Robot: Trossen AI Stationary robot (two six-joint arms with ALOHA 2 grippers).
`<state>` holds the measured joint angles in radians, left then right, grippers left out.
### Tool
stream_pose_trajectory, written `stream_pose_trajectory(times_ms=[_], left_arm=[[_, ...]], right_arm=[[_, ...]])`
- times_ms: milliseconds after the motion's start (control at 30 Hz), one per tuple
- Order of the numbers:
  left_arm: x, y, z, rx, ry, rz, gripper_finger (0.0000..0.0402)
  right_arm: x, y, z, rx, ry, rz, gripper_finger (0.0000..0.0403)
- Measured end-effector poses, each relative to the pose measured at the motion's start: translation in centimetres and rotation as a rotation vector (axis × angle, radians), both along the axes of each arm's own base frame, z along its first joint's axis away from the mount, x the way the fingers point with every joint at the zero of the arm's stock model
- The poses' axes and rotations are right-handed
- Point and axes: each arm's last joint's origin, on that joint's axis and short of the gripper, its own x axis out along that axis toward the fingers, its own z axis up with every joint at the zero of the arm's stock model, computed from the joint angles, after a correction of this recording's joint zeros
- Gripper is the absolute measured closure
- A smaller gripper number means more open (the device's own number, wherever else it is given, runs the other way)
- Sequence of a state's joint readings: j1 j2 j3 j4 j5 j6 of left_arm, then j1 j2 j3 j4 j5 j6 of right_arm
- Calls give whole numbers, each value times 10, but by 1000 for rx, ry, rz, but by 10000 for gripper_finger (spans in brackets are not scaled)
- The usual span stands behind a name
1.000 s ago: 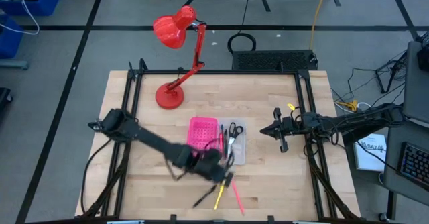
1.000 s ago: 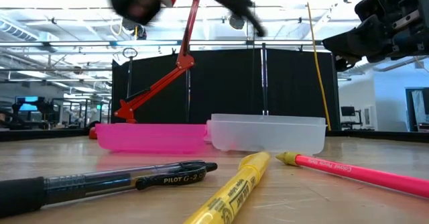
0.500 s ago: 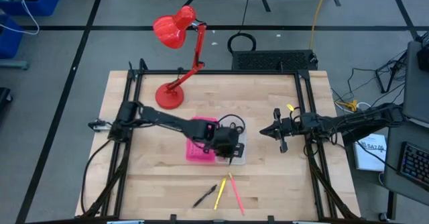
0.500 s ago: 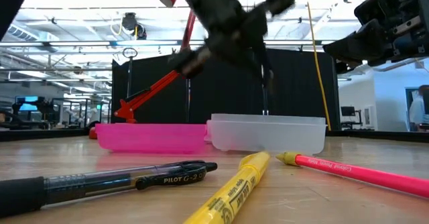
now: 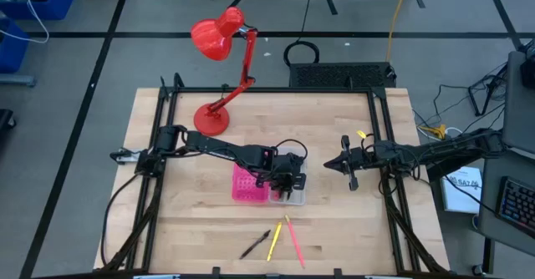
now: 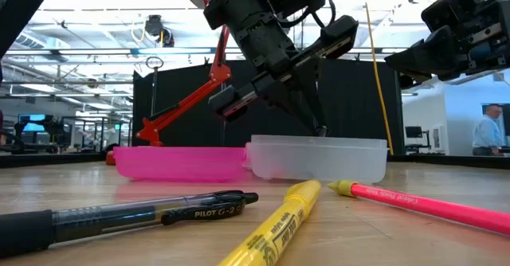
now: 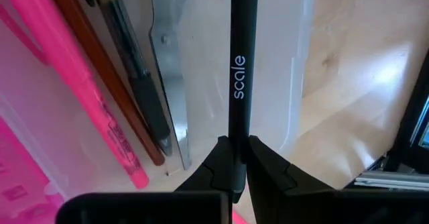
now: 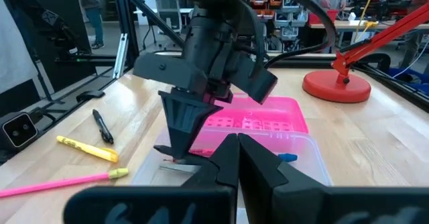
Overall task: Pick & place school supplies into a supply box
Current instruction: Put the left black pen in the pink box, then put the pink supply in the pink box
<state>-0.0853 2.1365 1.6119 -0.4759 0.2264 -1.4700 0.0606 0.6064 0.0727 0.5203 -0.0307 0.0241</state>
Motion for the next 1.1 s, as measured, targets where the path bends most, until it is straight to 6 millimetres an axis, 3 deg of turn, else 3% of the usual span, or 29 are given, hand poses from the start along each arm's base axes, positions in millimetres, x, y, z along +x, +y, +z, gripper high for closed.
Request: stream_pose_trajectory(times_ms=[200, 467, 733, 933, 1100], left_arm=[[-2, 3, -8, 2, 56, 7, 376], [2, 0, -4, 47, -13, -5, 372], [0, -14, -5, 67, -8, -14, 315], [1, -14, -4, 70, -15, -15, 305], [8, -10, 10, 47, -191, -209, 305]], right_arm=[[0, 0, 0, 19, 1, -1, 403], [0, 0, 0, 43, 6, -3, 403], [0, 0, 0, 43, 3, -3, 403], [0, 0, 2, 44, -13, -2, 403], [0, 0, 2, 44, -18, -2, 403]])
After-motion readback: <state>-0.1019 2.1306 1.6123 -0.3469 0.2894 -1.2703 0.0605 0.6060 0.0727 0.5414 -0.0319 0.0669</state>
